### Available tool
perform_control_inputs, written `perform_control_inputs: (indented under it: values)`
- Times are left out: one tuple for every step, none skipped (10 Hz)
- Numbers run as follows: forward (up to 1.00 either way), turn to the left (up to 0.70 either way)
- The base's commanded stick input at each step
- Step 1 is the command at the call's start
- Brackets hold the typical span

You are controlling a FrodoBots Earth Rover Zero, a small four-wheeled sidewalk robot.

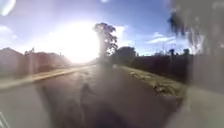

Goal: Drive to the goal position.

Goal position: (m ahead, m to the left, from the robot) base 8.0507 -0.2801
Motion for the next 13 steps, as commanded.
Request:
perform_control_inputs:
  values:
    - [1.00,0.00]
    - [1.00,0.00]
    - [1.00,0.00]
    - [1.00,0.00]
    - [1.00,0.00]
    - [1.00,0.00]
    - [1.00,0.00]
    - [1.00,0.00]
    - [1.00,0.00]
    - [1.00,0.00]
    - [1.00,0.00]
    - [1.00,0.00]
    - [1.00,0.00]
